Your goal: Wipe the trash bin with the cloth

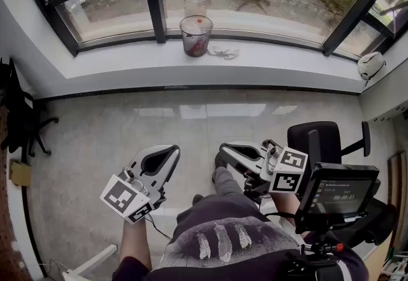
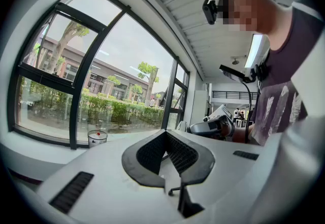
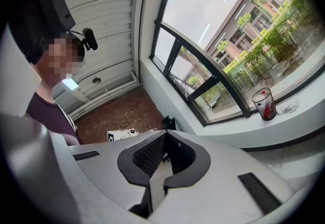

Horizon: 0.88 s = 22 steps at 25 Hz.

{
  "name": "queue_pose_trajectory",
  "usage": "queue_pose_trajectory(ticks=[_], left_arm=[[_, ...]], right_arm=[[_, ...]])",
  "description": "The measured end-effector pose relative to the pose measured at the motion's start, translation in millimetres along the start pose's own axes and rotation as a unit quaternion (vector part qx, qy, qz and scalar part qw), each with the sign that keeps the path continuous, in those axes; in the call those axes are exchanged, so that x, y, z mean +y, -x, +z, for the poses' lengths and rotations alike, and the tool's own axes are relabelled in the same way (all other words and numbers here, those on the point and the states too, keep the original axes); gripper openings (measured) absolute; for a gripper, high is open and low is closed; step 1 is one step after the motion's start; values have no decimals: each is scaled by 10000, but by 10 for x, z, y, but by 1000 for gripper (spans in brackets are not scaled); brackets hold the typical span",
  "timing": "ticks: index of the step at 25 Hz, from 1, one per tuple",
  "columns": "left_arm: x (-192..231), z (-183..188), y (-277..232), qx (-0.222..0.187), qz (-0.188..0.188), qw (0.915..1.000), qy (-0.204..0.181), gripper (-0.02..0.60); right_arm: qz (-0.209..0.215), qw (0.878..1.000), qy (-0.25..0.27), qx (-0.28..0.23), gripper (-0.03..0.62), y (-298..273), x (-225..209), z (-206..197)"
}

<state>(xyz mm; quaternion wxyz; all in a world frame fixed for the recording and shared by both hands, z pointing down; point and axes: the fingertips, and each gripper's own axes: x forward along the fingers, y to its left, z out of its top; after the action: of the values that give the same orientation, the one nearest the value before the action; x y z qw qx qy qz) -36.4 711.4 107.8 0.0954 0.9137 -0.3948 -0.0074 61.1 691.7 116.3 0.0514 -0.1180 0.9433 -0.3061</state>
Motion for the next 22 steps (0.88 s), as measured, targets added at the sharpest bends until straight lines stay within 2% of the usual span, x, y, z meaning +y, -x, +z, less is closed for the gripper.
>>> queue_pose_trajectory(ticks=[4, 6, 8, 11, 13, 16, 19, 22], left_arm=[[244, 160, -511, 68, -79, 9999, -6, -5], [372, 255, -825, 117, -110, 9999, -58, -5], [502, 330, -1146, 160, -156, 9997, -56, -4], [683, 390, -1617, 275, -251, 9992, -171, -5], [804, 397, -1875, 335, -208, 9989, -250, -5], [977, 472, -2161, 212, -172, 9994, -220, -3], [1215, 616, -2400, 105, -232, 9997, -49, -5], [1530, 626, -2657, 186, -241, 9994, -165, -5]], right_arm=[[132, 9994, 303, 98, 0, -60, -361, 315], [314, 9989, 289, 182, 0, -98, -590, 489], [809, 9963, 73, 284, 0, -138, -751, 638], [1809, 9827, -305, 250, 0, -190, -887, 920], [2169, 9751, -401, 212, 0, -223, -1033, 1106], [2173, 9756, -180, 243, 0, -330, -1327, 1377], [1892, 9804, 288, 476, 0, -532, -1578, 1586], [1621, 9815, 758, 678, 0, -761, -1881, 1672]])
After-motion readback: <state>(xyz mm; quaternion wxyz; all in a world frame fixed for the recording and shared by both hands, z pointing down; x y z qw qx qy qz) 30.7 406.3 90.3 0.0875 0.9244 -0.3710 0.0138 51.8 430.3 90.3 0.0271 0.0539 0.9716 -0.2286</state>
